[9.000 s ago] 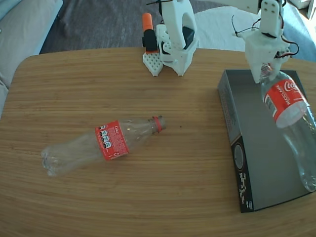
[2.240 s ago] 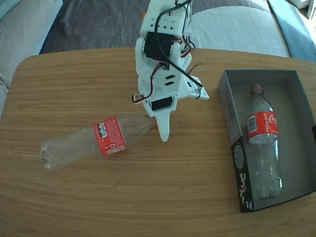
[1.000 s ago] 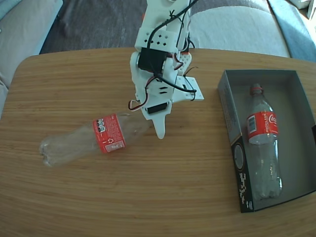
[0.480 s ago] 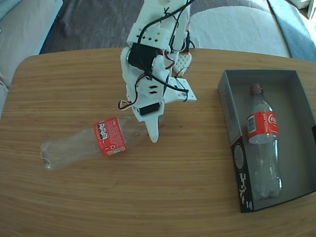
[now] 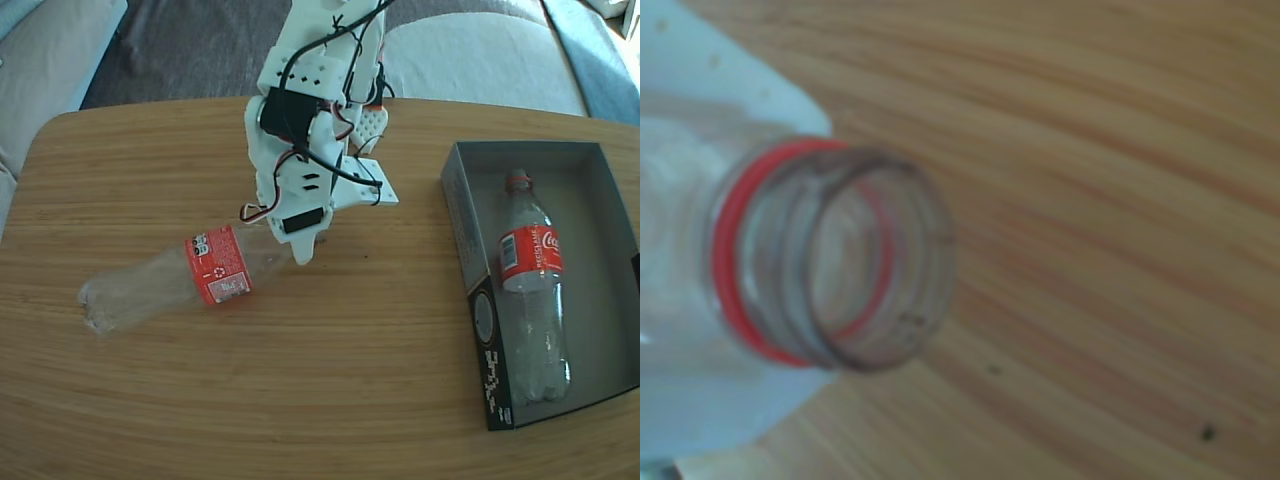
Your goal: Grasp the bottles and put them in the box.
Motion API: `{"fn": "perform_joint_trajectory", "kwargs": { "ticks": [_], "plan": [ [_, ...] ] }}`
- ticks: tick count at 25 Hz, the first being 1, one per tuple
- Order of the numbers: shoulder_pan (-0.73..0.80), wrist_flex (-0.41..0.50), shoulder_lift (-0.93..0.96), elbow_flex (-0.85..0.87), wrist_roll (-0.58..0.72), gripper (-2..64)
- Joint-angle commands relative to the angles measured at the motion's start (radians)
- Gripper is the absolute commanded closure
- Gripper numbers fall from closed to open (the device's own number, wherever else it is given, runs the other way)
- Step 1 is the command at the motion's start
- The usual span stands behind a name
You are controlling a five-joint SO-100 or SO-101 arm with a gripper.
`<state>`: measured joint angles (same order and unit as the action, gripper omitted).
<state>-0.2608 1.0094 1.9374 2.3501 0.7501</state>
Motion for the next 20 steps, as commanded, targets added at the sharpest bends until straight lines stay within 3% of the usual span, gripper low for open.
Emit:
{"fn": "perform_joint_trajectory", "kwargs": {
  "ticks": [1,7,14,20],
  "plan": [
    [0.0,0.0,0.006,-0.041,0.003,48.4],
    [0.003,0.0,0.006,-0.034,0.003,61.3],
    [0.003,0.0,0.015,-0.049,0.005,61.4],
    [0.006,0.026,0.014,-0.229,0.003,61.6]
  ]
}}
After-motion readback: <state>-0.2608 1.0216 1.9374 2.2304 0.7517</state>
